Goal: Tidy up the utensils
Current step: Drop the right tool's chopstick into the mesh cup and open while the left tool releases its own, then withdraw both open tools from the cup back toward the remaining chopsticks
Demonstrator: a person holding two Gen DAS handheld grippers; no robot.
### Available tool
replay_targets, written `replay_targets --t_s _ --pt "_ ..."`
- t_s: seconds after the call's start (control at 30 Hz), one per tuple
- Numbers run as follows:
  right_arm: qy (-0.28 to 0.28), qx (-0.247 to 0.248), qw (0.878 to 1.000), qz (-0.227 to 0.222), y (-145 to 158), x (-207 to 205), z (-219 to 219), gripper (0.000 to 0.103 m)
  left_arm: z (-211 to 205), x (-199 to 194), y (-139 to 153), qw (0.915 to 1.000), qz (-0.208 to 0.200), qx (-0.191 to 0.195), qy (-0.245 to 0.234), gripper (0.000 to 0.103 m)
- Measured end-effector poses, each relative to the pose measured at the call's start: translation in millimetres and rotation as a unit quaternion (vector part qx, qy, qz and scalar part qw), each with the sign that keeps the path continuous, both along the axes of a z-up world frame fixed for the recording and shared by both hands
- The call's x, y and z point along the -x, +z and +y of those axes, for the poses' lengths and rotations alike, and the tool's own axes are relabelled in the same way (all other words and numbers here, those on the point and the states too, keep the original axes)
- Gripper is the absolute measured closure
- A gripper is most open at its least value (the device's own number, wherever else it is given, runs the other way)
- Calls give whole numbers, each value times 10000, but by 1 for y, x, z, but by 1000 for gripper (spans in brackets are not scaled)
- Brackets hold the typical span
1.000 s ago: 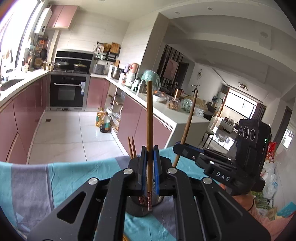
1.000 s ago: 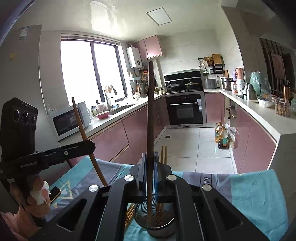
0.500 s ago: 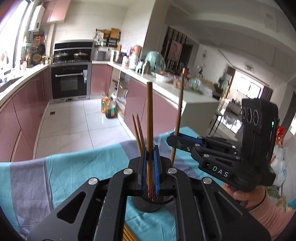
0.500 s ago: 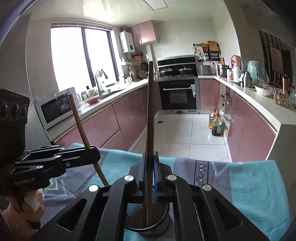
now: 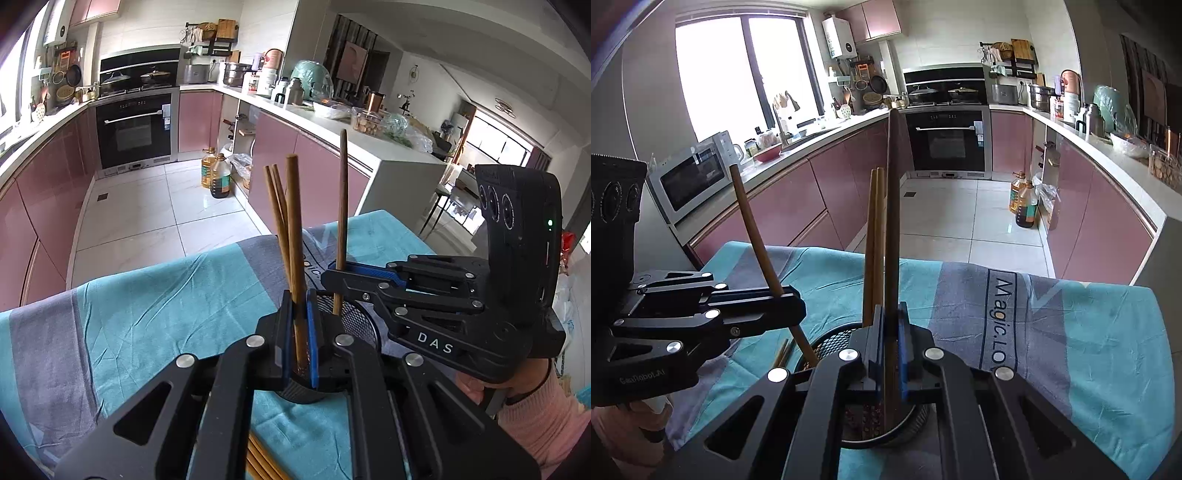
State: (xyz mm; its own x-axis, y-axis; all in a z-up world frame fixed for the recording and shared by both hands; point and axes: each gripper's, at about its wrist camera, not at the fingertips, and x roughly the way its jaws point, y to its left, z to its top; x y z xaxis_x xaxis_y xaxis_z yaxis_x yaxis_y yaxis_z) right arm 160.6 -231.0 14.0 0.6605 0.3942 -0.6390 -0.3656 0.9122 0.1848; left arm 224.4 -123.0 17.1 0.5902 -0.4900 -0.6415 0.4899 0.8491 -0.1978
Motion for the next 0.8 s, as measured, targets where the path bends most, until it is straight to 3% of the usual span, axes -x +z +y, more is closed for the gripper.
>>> replay_targets --t_s 0.23,0.33,0.43,0.6,0.8 --pt "-102 -14 9999 58 -3 -6 2 96 -2 -9 -5 9999 40 -98 117 94" --pt "-151 -36 9999 48 -4 -5 2 96 -1 -8 -6 9998 8 -114 172 84" --pt "-147 -85 9999 -11 -3 1 1 95 4 -2 -3 9995 -120 -109 261 83" --pt "-93 -204 9993 -306 7 23 0 74 23 22 7 9976 -460 -35 514 67" --pt "243 -265 9966 -745 17 70 8 64 62 60 5 9931 -769 -62 880 53"
